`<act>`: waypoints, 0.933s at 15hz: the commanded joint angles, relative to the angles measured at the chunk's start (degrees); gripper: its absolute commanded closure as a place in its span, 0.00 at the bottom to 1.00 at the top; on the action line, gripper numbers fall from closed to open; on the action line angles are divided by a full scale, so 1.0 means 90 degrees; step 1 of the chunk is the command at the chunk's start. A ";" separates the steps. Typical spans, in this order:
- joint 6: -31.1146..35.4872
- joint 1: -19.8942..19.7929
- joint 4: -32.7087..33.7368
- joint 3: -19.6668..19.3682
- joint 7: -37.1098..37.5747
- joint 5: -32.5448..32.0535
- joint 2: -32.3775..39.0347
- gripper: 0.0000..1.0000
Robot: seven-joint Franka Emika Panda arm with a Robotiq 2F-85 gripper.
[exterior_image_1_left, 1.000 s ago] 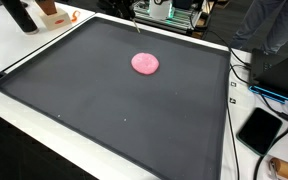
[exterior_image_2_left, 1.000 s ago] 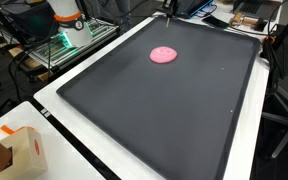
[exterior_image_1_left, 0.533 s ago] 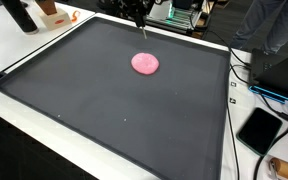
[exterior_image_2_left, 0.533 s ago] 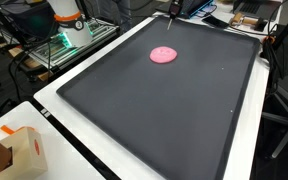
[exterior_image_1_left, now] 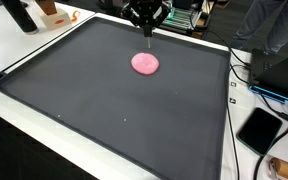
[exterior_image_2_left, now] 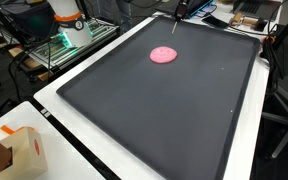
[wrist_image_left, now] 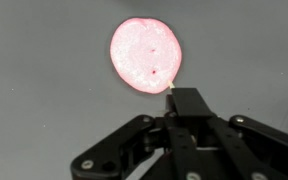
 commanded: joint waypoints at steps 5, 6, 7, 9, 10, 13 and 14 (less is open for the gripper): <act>-0.0010 -0.0049 0.0015 0.0048 0.0014 -0.0028 0.0006 0.87; -0.0009 -0.0049 0.0015 0.0048 0.0014 -0.0028 0.0006 0.87; -0.0009 -0.0049 0.0015 0.0048 0.0014 -0.0028 0.0006 0.87; 0.0012 0.0068 0.0026 0.0056 0.0183 -0.0289 0.0079 0.97; 0.0036 0.0103 0.0026 0.0092 0.0147 -0.0337 0.0101 0.97; 0.0051 0.0280 0.0012 0.0261 0.0031 -0.0598 0.0152 0.97; 0.0056 0.0341 0.0019 0.0317 0.0032 -0.0661 0.0178 0.97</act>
